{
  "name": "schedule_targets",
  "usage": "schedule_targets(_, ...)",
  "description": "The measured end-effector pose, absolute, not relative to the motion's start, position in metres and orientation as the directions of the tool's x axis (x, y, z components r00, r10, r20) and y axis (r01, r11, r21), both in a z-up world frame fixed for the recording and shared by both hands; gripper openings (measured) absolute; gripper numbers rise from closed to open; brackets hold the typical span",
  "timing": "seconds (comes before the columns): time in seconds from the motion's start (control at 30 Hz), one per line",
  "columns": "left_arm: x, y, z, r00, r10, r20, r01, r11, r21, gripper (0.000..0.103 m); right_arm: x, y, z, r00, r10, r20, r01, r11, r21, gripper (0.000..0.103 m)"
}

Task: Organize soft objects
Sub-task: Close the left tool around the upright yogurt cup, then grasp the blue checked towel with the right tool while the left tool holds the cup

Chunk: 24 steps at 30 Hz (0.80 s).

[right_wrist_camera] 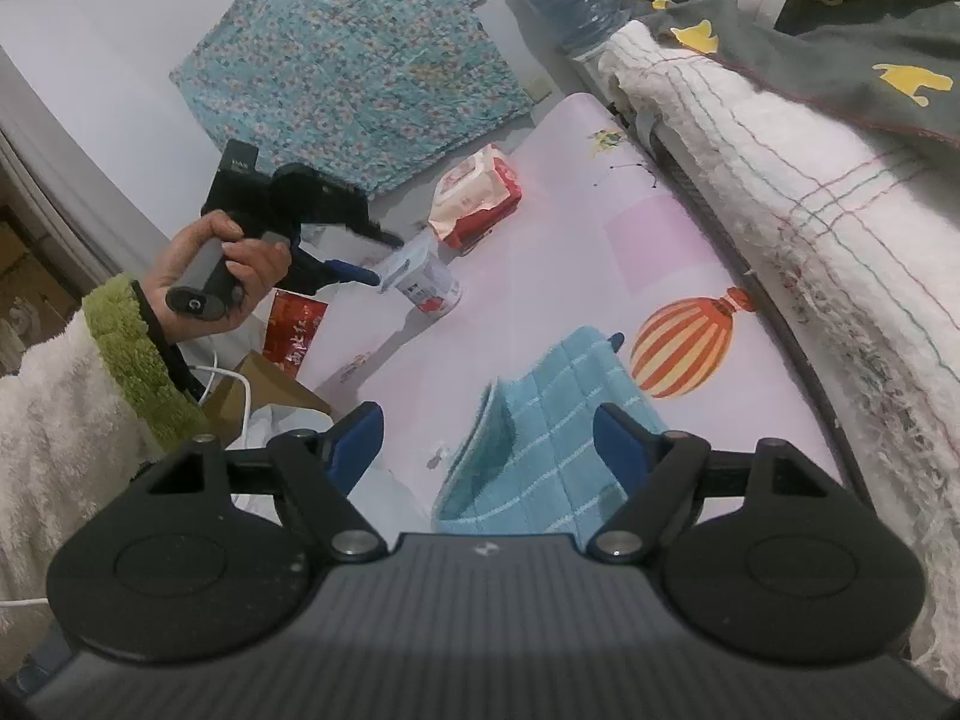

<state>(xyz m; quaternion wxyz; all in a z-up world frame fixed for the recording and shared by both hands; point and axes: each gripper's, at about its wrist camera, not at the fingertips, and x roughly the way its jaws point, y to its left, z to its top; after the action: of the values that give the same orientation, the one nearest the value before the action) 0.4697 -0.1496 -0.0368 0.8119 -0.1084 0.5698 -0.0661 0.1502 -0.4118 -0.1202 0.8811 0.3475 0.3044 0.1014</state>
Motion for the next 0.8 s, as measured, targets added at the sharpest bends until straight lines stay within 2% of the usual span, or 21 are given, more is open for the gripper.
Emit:
schedule_targets(0.03, 0.47, -0.155, -0.037, 0.34, -0.229, -0.912, -0.002, 0.97, -0.245, 0.069, 0.15, -0.412, -0.12, 0.794, 0.389, -0.467, 0.034, 0.738, 0.674, 0.078)
schedule_targets(0.1, 0.47, -0.165, -0.038, 0.337, -0.209, -0.918, 0.021, 0.976, -0.215, 0.081, 0.149, -0.412, -0.12, 0.794, 0.389, -0.466, 0.031, 0.741, 0.671, 0.078)
schedule_targets(0.2, 0.472, -0.177, -0.042, 0.344, -0.15, -0.927, 0.047, 0.989, -0.142, 0.085, 0.148, -0.41, -0.12, 0.793, 0.39, -0.468, 0.024, 0.747, 0.664, 0.078)
schedule_targets(0.37, 0.48, -0.188, -0.056, 0.317, -0.08, -0.945, 0.061, 0.996, -0.064, 0.085, 0.147, -0.407, -0.117, 0.788, 0.385, -0.48, 0.017, 0.766, 0.642, 0.079)
schedule_targets(0.53, 0.483, -0.193, -0.067, 0.31, -0.037, -0.95, 0.067, 0.998, -0.017, 0.081, 0.145, -0.406, -0.116, 0.784, 0.378, -0.492, 0.014, 0.781, 0.624, 0.08)
schedule_targets(0.67, 0.483, -0.195, -0.079, 0.279, -0.006, -0.96, 0.067, 0.998, 0.013, 0.064, 0.145, -0.406, -0.117, 0.775, 0.374, -0.51, 0.02, 0.792, 0.611, 0.08)
schedule_targets(0.8, 0.48, -0.193, -0.082, 0.292, 0.002, -0.956, 0.06, 0.998, 0.021, 0.064, 0.141, -0.407, -0.116, 0.767, 0.357, -0.533, 0.023, 0.815, 0.58, 0.082)
